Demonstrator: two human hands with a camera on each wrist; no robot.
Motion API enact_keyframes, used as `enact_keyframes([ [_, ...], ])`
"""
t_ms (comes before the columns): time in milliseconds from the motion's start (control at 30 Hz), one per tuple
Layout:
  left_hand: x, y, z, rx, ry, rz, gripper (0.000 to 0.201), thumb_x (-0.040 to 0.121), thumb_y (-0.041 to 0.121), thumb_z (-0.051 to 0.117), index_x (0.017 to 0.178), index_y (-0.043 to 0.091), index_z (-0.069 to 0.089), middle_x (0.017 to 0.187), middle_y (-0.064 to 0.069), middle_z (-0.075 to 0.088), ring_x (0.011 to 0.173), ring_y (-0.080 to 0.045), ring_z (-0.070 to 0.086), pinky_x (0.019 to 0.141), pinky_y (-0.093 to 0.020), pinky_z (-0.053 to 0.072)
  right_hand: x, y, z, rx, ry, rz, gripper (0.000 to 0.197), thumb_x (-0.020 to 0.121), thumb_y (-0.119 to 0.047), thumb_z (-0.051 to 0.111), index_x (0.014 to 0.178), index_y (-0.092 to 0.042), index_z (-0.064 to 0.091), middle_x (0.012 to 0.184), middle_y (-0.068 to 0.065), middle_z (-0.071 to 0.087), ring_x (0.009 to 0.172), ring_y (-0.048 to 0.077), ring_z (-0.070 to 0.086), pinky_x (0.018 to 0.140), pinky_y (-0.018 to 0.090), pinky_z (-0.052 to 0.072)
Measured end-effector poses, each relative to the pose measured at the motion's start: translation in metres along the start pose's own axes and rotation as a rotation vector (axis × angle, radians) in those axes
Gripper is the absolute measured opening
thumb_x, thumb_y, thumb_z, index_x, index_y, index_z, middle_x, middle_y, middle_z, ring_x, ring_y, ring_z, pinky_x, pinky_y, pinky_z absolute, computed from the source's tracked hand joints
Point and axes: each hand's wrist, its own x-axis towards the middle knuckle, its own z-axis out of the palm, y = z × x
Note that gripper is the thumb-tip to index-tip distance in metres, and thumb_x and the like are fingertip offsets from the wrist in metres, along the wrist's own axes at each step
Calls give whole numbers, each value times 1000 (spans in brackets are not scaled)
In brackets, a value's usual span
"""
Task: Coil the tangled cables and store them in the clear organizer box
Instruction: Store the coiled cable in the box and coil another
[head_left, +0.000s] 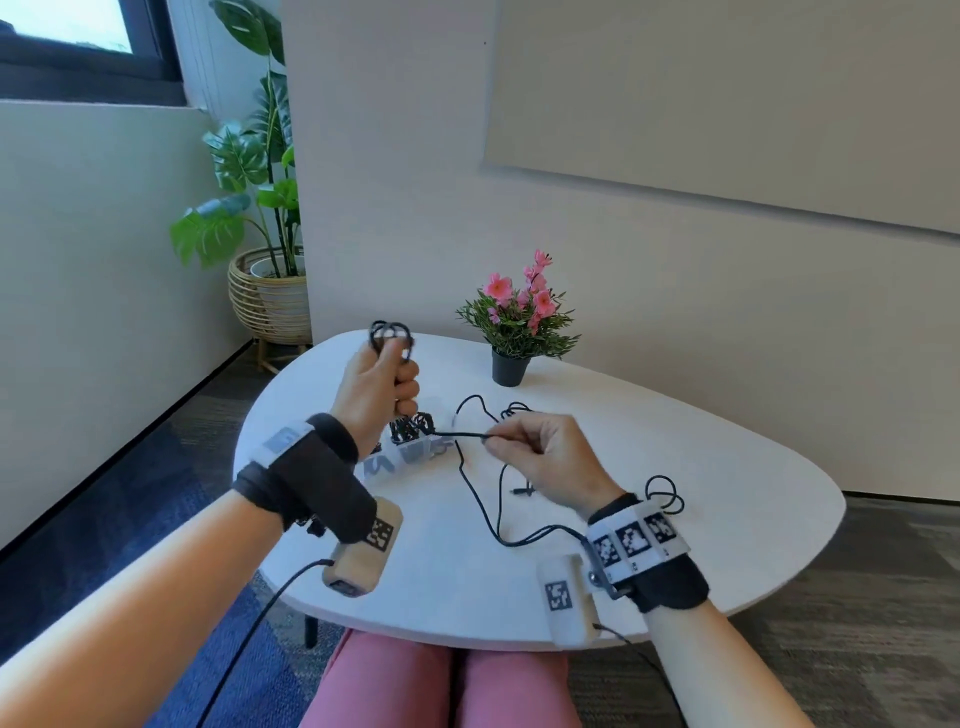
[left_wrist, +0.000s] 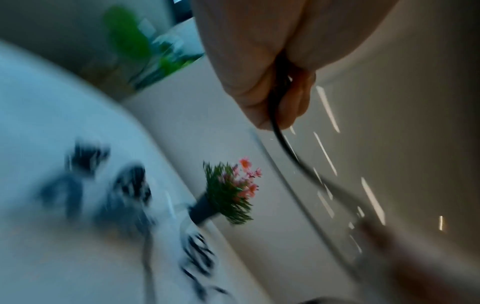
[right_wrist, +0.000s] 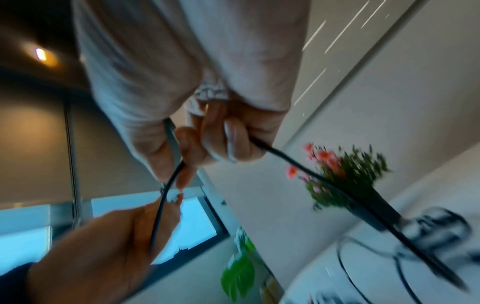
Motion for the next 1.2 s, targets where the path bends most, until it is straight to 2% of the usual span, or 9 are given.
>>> enact_keyframes([
  [200,-21,-7,13,723,-306,-12,39,99,40,31,89,13,57,62,4,41,51,-11,35,47,-21,31,15,-31,-18,-203,-26,-135,9,84,-7,66,82,-15,71,57,-3,48,52,4,39,54,14,37],
  [300,-32,0,20,1060,-416,107,36,94,45,44,70,20,53,61,3,48,54,-13,41,53,-28,31,22,-28,-19,-205,88,-157,4,82,-11,70,80,-13,72,59,3,52,54,8,43,59,23,43],
  [467,-29,3,17,1328,-514,108,28,94,38,48,81,14,52,70,1,51,64,-18,45,60,-30,36,24,-21,-19,-165,107,-144,3,83,-13,69,80,-14,71,63,11,49,56,18,43,57,35,47],
  [667,-25,-13,0,888,-657,104,27,93,42,40,86,21,56,91,3,50,85,-13,49,77,-25,37,29,-17,-20,-52,240,-82,26,64,-39,81,57,-25,62,59,1,55,60,18,47,60,32,41],
  [733,-28,-20,-5,711,-624,72,30,93,41,38,98,25,63,109,3,59,105,-11,52,87,-23,37,29,-14,-25,-83,311,-58,32,66,-45,77,50,-22,62,58,9,57,56,22,50,60,27,39],
  [867,-32,-23,-2,251,-541,11,37,93,44,39,115,25,62,134,9,55,133,-8,39,107,-34,29,19,-15,-21,197,57,51,26,80,-24,69,100,-9,62,64,1,41,44,6,30,41,16,27],
  [967,-29,-20,2,-44,-446,-34,29,96,35,34,90,12,51,135,0,55,131,-18,44,109,-40,31,16,-13,-8,382,-21,37,32,93,-15,53,124,-21,56,64,-8,32,51,6,24,43,16,24],
  [1100,-28,-16,12,-202,-319,-21,27,101,26,28,81,16,44,130,-7,58,126,-21,51,109,-40,33,21,-3,14,-197,144,-230,36,94,-7,52,126,-20,58,67,-14,40,61,0,44,66,12,36],
  [1200,-27,-13,16,-200,-257,13,33,102,25,27,80,13,48,127,-6,61,125,-17,51,107,-36,33,23,4,25,-373,92,-254,38,93,-5,51,129,-17,57,70,-9,39,66,-1,44,65,9,33],
])
